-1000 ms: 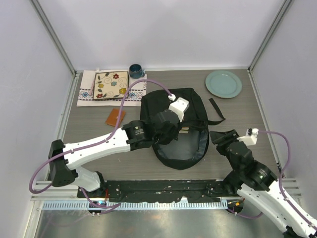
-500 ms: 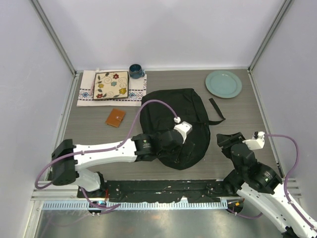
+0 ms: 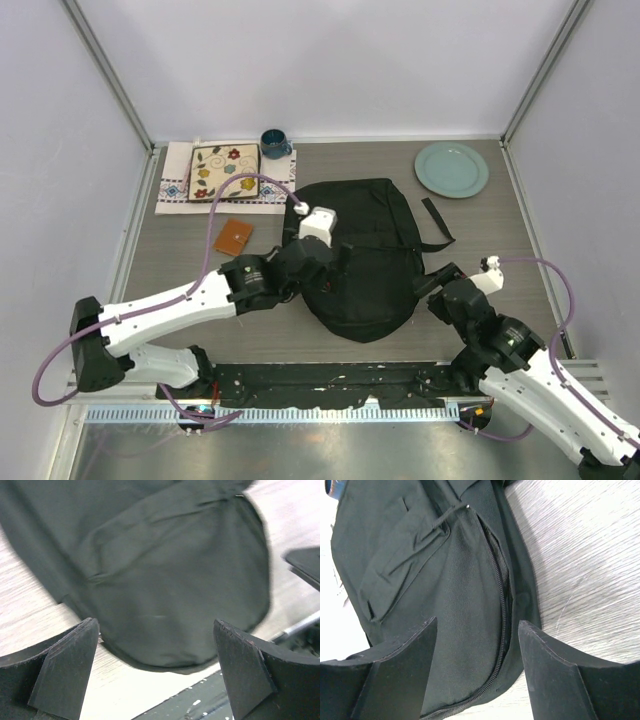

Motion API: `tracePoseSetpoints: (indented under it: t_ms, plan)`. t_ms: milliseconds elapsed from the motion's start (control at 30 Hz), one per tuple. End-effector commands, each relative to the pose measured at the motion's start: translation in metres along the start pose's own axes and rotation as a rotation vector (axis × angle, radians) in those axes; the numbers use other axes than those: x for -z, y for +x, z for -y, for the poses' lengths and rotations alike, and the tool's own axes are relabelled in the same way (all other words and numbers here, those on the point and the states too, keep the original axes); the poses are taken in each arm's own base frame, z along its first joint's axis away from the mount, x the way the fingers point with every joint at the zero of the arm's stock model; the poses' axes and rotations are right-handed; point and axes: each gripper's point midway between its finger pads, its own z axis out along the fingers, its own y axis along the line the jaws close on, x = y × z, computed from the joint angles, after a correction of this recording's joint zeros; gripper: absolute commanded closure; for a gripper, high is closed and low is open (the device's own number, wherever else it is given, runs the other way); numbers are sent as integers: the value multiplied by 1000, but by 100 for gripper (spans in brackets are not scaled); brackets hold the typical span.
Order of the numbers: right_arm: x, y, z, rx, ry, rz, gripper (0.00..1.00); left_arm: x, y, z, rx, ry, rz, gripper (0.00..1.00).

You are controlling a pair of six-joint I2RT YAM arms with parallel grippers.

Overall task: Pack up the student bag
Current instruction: Adjust the student bag at the center of the board.

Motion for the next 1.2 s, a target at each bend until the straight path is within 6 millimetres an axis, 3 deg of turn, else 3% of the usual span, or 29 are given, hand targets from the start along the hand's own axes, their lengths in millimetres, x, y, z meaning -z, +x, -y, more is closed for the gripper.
tracePoseSetpoints:
  t_ms: [0, 133, 267, 633, 767, 867, 967, 1000, 1167]
  plan:
    - [-4, 21, -14, -17, -50, -96, 28, 4, -3, -59, 121, -162, 37, 0]
    - [-8, 35, -19, -48, -71, -156, 27, 4, 8, -85, 206, -190, 42, 1]
    - [-11, 43, -22, -71, -89, -182, 27, 2, 19, -94, 270, -184, 41, 0]
    - [-31, 64, -9, -116, -71, -208, 28, -14, 57, -104, 384, -146, 48, 0]
    - [-32, 58, -13, -106, -97, -174, 39, -9, 54, -97, 426, -75, 92, 0]
    - [-23, 48, -28, -81, -154, -162, 46, -1, 55, -93, 457, -36, 92, 0]
    - [-5, 38, -38, -34, -189, -171, 36, 2, 63, -90, 479, -3, 75, 0]
    - [0, 40, -29, -13, -155, -193, 34, 5, 66, -92, 479, -5, 70, 0]
    - [32, 38, -29, -62, -230, -246, 34, 9, 69, -96, 483, -20, 67, 0]
